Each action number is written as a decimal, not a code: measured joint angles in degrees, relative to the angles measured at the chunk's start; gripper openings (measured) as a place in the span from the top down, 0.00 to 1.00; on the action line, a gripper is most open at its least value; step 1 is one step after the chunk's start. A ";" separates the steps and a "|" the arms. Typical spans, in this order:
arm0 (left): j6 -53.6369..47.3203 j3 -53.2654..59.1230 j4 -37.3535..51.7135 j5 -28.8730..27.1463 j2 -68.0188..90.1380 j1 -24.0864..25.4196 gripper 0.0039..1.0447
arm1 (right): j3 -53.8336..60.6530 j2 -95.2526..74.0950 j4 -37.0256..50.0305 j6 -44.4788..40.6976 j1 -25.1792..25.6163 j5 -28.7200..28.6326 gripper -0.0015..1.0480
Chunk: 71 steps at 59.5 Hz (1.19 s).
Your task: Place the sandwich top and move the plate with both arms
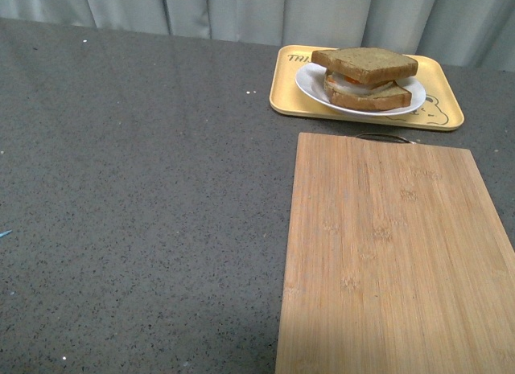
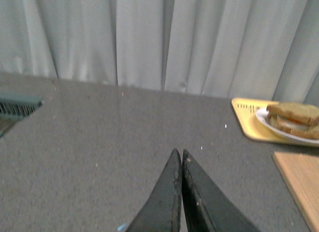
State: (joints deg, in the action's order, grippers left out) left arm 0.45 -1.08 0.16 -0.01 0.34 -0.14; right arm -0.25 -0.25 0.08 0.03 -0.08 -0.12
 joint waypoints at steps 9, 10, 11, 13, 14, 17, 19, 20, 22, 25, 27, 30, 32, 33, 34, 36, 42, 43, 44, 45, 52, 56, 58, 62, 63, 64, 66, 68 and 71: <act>0.04 0.00 -0.04 0.02 -0.07 0.00 0.96 | 0.00 0.00 0.00 0.00 0.00 0.00 0.09; 0.02 0.00 -0.04 0.02 -0.07 0.00 0.93 | 0.00 0.00 0.00 0.00 0.00 0.00 0.09; 0.02 0.00 -0.04 0.02 -0.09 0.00 0.89 | 0.00 0.00 0.00 0.00 0.00 0.00 0.09; 0.02 0.00 -0.04 0.02 -0.09 0.00 0.82 | 0.00 0.00 0.00 0.00 0.00 0.00 0.09; 0.02 0.00 -0.04 0.02 -0.09 0.00 0.79 | 0.00 0.00 0.00 0.00 0.00 0.00 0.09; 0.02 0.00 -0.04 0.02 -0.09 0.00 0.70 | 0.00 0.00 0.00 0.00 0.00 0.00 0.09; 0.02 0.00 -0.04 0.02 -0.09 0.00 0.65 | 0.00 0.00 0.00 0.00 0.00 0.00 0.09; 0.02 0.00 -0.04 0.02 -0.09 0.00 0.64 | 0.00 0.00 0.00 0.00 0.00 0.00 0.09; 0.02 0.00 -0.04 0.02 -0.11 0.00 0.57 | 0.00 0.00 0.00 0.00 0.00 0.00 0.09; 0.02 0.00 -0.04 0.02 -0.11 0.00 0.45 | 0.00 0.00 0.00 0.00 0.00 0.00 0.09; 0.02 0.00 -0.04 0.02 -0.09 0.00 0.38 | 0.00 0.00 0.00 0.00 0.00 0.00 0.09; 0.02 0.00 -0.04 0.02 -0.11 0.00 0.26 | 0.00 0.00 0.00 0.00 0.00 0.00 0.09; 0.02 0.00 -0.04 0.02 -0.11 0.00 0.17 | 0.00 0.00 0.00 0.00 0.00 0.00 0.09; 0.00 0.00 -0.04 0.02 -0.11 0.00 0.14 | 0.00 0.00 0.00 0.00 0.00 0.00 0.09; 0.02 0.00 -0.04 0.02 -0.11 0.00 0.12 | 0.00 0.00 0.00 0.00 0.00 0.00 0.09; 0.02 0.00 -0.04 0.02 -0.11 0.00 0.07 | 0.00 0.00 0.00 0.00 0.00 0.00 0.09; -0.02 0.00 -0.04 0.02 -0.11 0.00 0.07 | 0.00 0.00 0.00 0.00 0.00 0.00 0.09; -0.02 0.00 -0.04 0.02 -0.11 0.00 0.06 | 0.00 0.00 0.00 0.00 0.00 0.00 0.09; -0.02 0.00 -0.04 0.02 -0.09 0.00 0.06 | 0.00 0.00 0.00 0.00 0.00 0.00 0.09; -0.02 0.00 -0.04 0.02 -0.11 0.00 0.06 | 0.00 0.00 0.00 0.00 0.00 0.00 0.09; -0.02 0.00 -0.04 0.02 -0.11 0.00 0.06 | 0.00 0.00 0.00 0.00 0.00 0.00 0.09; -0.02 0.00 -0.04 0.02 -0.11 0.00 0.06 | 0.00 0.00 0.00 0.00 0.00 0.00 0.09; -0.02 0.00 -0.04 0.02 -0.11 0.00 0.06 | 0.00 0.00 0.00 0.00 0.00 0.00 0.09; -0.02 0.00 -0.04 0.02 -0.09 0.00 0.06 | 0.00 0.00 0.00 0.00 0.00 0.00 0.09; -0.02 0.00 -0.04 0.02 -0.11 0.00 0.06 | 0.00 0.00 0.00 0.00 0.00 0.00 0.09; -0.02 0.00 -0.04 0.02 -0.09 0.00 0.06 | -0.02 0.00 0.00 0.00 0.00 0.00 0.09; -0.02 0.00 -0.04 0.02 -0.11 0.00 0.06 | 0.00 0.00 0.00 0.00 0.00 0.00 0.09; -0.02 0.00 -0.04 0.02 -0.11 0.00 0.06 | 0.00 0.00 0.00 0.00 0.00 0.00 0.09; -0.02 0.00 -0.04 0.02 -0.11 0.00 0.06 | 0.00 0.00 0.00 0.00 0.00 0.00 0.09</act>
State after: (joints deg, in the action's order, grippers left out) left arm 0.43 -1.08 0.12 0.01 0.23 -0.14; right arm -0.25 -0.25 0.08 0.03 -0.08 -0.12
